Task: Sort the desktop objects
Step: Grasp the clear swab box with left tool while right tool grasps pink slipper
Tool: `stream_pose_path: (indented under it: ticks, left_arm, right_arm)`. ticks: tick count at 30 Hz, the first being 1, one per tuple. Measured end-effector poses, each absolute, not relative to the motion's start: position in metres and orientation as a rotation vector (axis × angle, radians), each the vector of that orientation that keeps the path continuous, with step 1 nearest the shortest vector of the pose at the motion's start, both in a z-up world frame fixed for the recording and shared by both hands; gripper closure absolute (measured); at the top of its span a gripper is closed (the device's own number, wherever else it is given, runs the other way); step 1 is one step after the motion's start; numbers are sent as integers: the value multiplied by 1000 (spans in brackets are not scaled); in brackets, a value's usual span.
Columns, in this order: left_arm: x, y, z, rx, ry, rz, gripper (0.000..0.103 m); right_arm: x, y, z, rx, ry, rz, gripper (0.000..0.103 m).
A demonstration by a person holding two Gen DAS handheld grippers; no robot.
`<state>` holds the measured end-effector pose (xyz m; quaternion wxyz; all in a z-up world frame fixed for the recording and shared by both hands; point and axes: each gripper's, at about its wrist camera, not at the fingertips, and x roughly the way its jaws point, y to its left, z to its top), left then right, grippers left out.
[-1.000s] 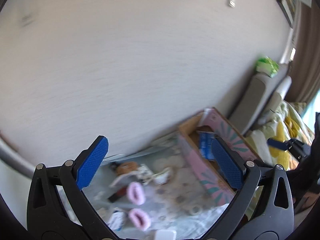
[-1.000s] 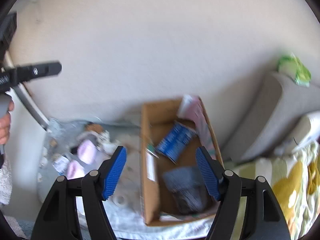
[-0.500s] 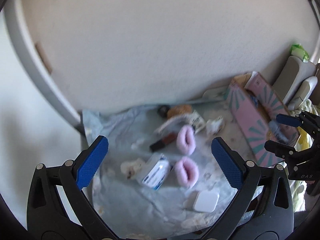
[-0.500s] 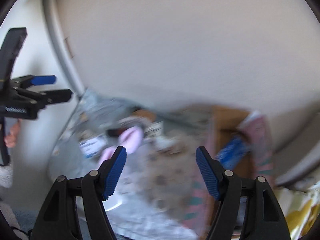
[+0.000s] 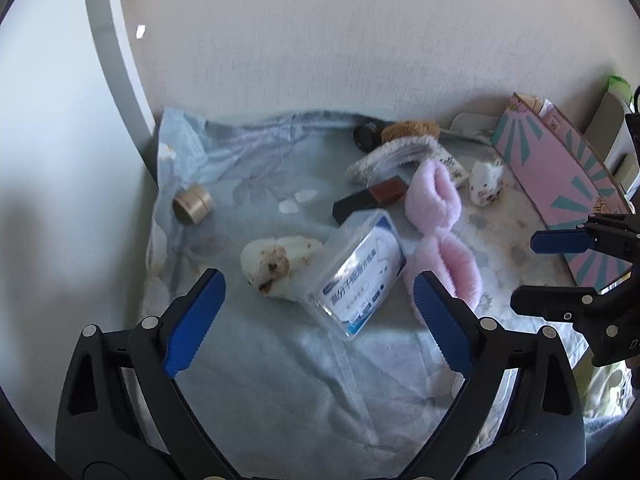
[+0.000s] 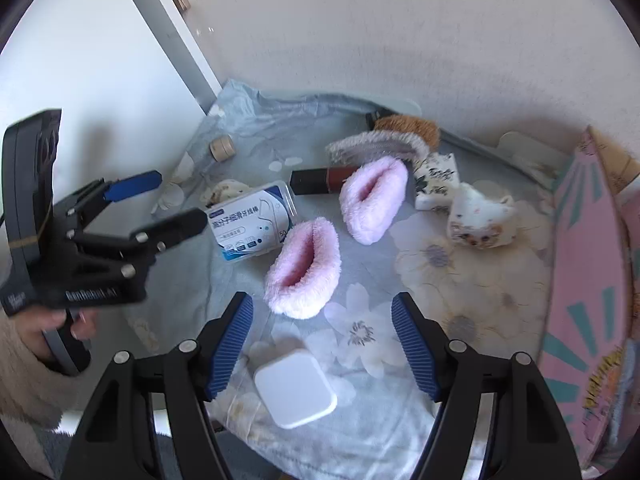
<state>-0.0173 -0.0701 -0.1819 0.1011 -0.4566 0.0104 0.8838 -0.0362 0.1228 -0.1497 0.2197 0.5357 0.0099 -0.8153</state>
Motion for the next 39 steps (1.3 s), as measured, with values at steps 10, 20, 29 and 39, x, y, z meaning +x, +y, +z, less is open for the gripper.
stream_pose_path:
  ticks: [10,20,29,39]
  left_arm:
    - [-17,-88,-226,-1357,-416,2538,18]
    - [-37,-92,-241,-1336,-528,2430,32]
    - [-35,-89,-237,-1341,-491,2406,62]
    - [-25,-83,-229,-1332,-392,2426,63]
  right_arm:
    - [-61,107,-173,1550,-50,-2232,35]
    - [-74,106,-190,1603,-54,-2199,35]
    - [-78,104,-200,1647,-112,-2149,35]
    - [-73,104,-199,1655,-157,-2116,54]
